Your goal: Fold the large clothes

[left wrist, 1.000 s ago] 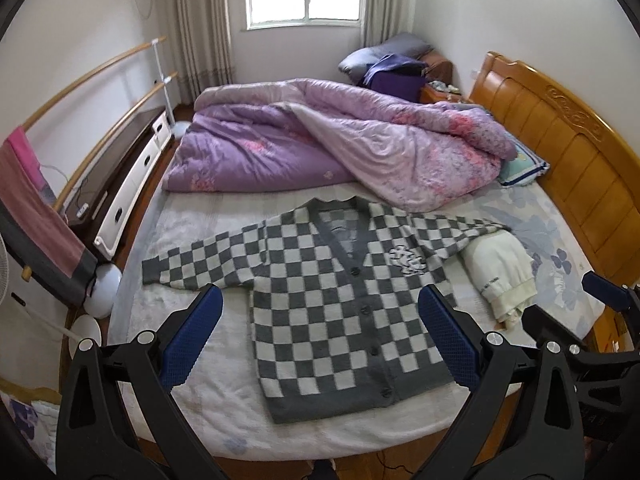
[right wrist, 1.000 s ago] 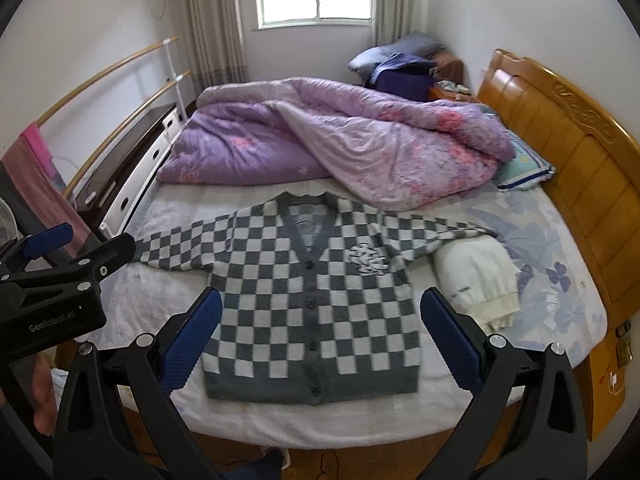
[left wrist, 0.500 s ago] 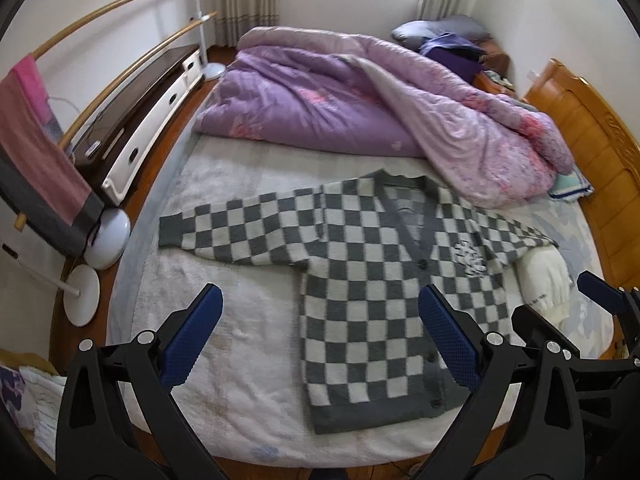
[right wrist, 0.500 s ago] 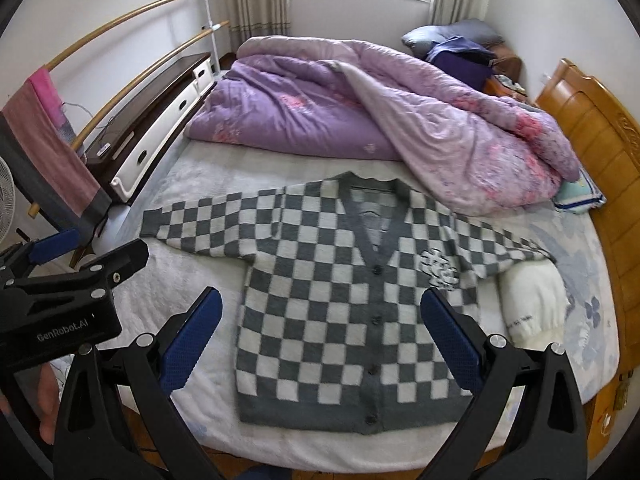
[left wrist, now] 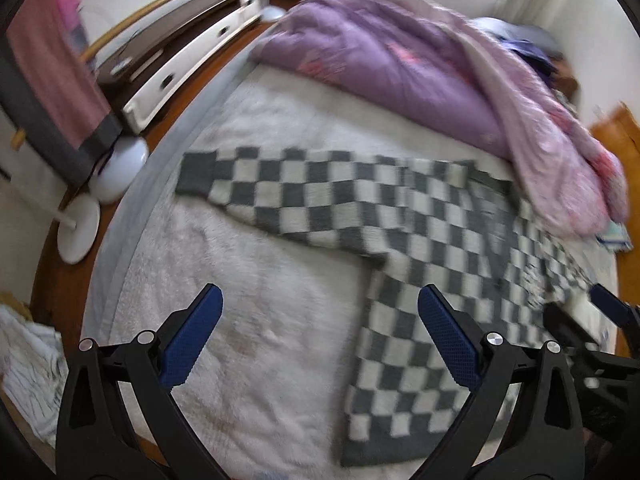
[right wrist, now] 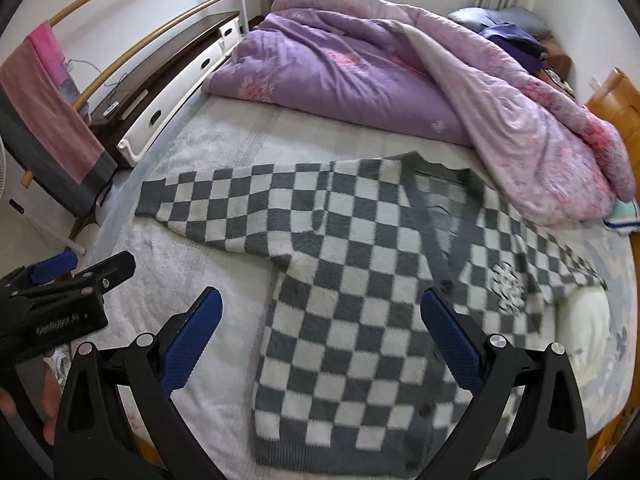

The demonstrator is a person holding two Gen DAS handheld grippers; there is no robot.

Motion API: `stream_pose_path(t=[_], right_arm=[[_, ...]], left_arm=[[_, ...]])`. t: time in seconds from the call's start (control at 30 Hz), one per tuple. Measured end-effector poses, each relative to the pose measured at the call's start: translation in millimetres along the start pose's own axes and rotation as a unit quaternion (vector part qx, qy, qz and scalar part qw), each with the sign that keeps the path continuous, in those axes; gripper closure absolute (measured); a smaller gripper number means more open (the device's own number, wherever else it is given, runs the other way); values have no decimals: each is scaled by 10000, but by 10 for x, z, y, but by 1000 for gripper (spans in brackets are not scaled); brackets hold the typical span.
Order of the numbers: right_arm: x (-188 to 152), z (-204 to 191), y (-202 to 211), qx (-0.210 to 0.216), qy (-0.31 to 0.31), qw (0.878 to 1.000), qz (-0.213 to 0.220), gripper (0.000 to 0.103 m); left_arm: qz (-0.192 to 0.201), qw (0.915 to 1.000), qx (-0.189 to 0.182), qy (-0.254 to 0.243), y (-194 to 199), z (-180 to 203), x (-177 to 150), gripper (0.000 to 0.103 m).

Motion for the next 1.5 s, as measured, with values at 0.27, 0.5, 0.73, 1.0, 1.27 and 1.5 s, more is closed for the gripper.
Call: stream_pose_path(t=[0.27, 0.5, 0.73, 1.0, 1.27, 1.5], right_arm=[[374, -51, -1066, 448, 145, 9988, -115, 64], [444, 33, -1862, 1024, 19, 9936, -468, 86], [455, 94, -2427, 1485, -7, 9868, -638, 101], [497, -52, -2976, 1984, -197, 9724, -1210, 103], [477, -54, -3167, 1872, -24, 9715, -1455, 103], [558, 36, -2937, 2353, -26, 9605, -1484, 102]], left_arm=[[119, 9928, 119, 1188, -1040, -992, 604, 6], [-167, 9858, 38, 1670, -2029, -1530, 1079, 25], [-56, 9792, 39, 2026, -2420, -1762, 1227, 42], [229, 9795, -229, 1987, -2412, -1819, 1415, 92], [817, 9866, 0, 1413, -1697, -1427, 1398, 95], [1606, 9835, -235, 800, -705, -373, 1204, 95]])
Point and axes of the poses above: each gripper's, at about its wrist camera, not at the fingertips, and y roughly against the way its jaws point, z to its right, x to its top, the point moved 6 cm from there along -y, roughly the way its jaws point, and after that the axes turned 15 degrees about -z, right-handed, at the moved point
